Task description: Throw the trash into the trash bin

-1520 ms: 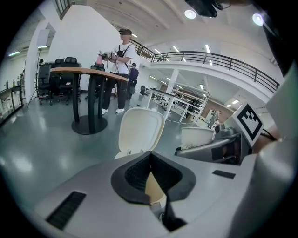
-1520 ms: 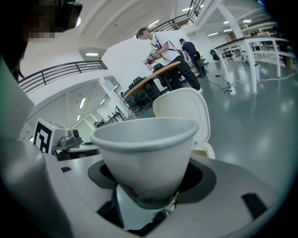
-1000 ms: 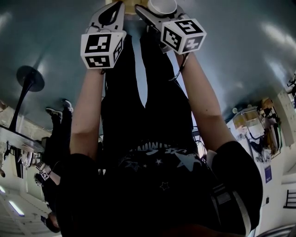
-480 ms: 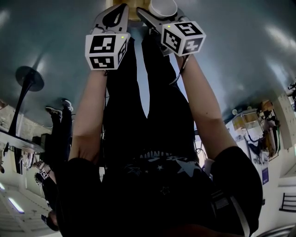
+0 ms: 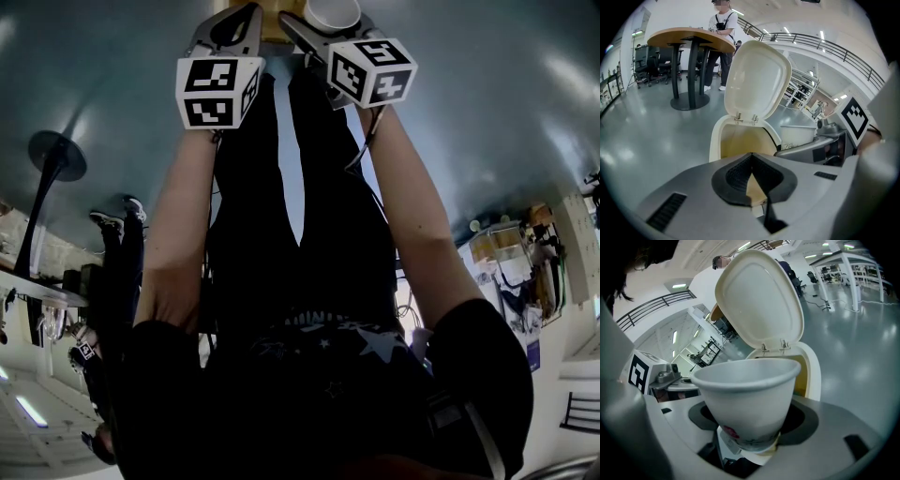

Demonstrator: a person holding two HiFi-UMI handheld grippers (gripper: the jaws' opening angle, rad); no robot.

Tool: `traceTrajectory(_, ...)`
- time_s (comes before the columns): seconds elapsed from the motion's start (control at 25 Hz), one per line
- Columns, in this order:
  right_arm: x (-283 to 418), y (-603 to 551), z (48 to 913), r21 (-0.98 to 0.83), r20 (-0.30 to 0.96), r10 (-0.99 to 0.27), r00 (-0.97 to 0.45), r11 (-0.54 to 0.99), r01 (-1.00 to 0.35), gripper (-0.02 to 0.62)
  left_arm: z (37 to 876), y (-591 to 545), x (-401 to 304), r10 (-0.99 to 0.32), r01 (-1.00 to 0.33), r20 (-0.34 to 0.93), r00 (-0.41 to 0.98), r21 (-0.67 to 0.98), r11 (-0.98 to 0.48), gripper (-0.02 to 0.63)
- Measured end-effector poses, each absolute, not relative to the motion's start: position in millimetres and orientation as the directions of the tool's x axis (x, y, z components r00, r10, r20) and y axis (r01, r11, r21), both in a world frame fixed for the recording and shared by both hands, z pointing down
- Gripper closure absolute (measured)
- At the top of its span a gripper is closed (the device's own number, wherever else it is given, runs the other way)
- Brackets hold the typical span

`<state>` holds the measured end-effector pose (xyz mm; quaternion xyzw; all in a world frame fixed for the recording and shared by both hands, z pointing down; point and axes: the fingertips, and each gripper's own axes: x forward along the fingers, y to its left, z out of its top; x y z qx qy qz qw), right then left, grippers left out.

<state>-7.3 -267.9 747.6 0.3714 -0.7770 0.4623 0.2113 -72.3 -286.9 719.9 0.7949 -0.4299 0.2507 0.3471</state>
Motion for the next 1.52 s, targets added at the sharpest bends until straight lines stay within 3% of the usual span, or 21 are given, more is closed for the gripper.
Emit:
traceTrajectory(0.52, -23.1, -254.9, 757.7, -0.552, 0.712, -0.288, -0.64, 0.334, -0.764, 0.272, 729.9, -275.6, -79.0, -0.485, -0.861, 0.718, 0.499, 0.347, -0.372, 0.595)
traceTrajectory(0.76, -20.9, -258.5, 753.5, -0.53, 0.724, -0.294, -0.623, 0.34, -0.777, 0.224, 721.9, -277.9, -75.0, -0.487, -0.859, 0.714, 0.502, 0.349, -0.374, 0.595)
traceTrajectory(1.52, -26.1, -260.8, 722.6, -0.527, 0.731, -0.258, -0.631, 0.373, -0.764, 0.227, 689.1, -282.6, -79.7, -0.52, -0.861, 0.694, 0.498, 0.329, -0.387, 0.595)
